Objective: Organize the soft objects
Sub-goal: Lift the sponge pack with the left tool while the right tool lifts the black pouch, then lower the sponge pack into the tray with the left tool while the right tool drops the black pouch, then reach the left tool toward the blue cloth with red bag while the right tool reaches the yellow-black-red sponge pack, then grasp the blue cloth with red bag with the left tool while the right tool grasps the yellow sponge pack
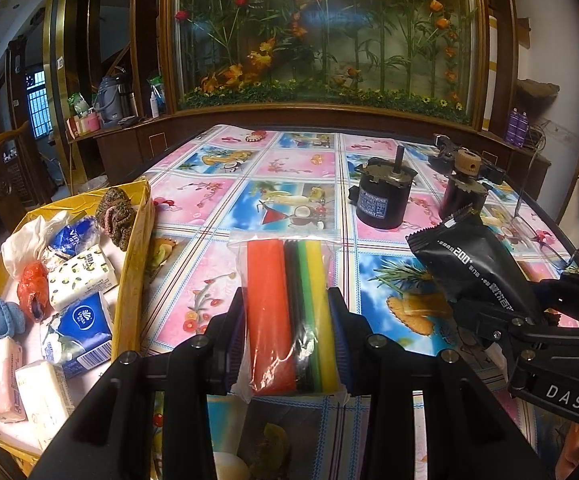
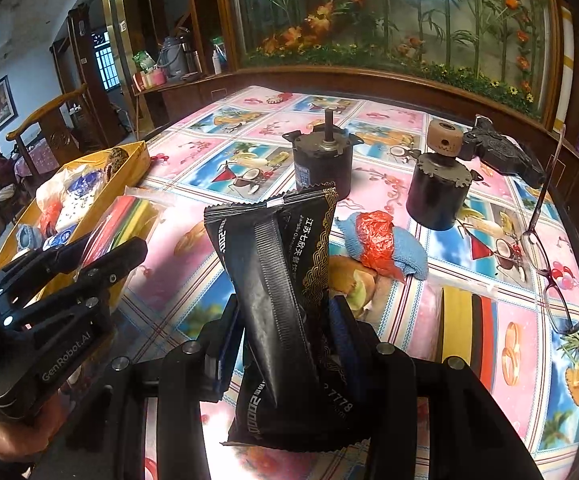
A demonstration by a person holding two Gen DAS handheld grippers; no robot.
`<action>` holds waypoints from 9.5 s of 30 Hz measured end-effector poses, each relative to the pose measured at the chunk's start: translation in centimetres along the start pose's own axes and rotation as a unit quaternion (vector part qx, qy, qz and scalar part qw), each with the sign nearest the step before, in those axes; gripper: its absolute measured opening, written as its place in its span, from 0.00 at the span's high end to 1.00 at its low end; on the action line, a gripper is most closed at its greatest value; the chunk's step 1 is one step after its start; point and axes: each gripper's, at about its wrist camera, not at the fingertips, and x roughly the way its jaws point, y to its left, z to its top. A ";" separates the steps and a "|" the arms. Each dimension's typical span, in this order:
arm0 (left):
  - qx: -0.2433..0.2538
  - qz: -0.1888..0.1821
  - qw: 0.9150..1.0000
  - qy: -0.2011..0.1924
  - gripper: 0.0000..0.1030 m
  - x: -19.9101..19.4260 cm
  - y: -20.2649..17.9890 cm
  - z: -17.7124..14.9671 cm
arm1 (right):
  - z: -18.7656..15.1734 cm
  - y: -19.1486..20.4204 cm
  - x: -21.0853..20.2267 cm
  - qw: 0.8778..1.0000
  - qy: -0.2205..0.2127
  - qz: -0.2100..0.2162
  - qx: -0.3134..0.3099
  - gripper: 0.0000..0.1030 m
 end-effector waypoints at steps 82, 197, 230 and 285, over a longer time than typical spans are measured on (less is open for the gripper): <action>-0.182 0.079 0.980 -0.020 0.64 -7.0 20.8 -0.4 | 5.1 19.0 1.6 0.991 -0.041 0.117 -0.042 0.53; 0.027 -0.126 0.986 0.104 0.47 -2.7 2.6 -3.7 | -0.9 -8.1 0.0 0.991 0.036 -0.068 0.113 0.55; 0.076 -0.168 0.969 0.165 0.64 9.4 -7.2 5.1 | -0.7 -10.6 -2.9 0.977 -0.018 0.015 0.213 0.54; 0.017 -0.074 0.994 0.084 0.62 2.1 0.2 -0.8 | -1.1 0.3 0.3 0.999 0.002 -0.042 0.016 0.53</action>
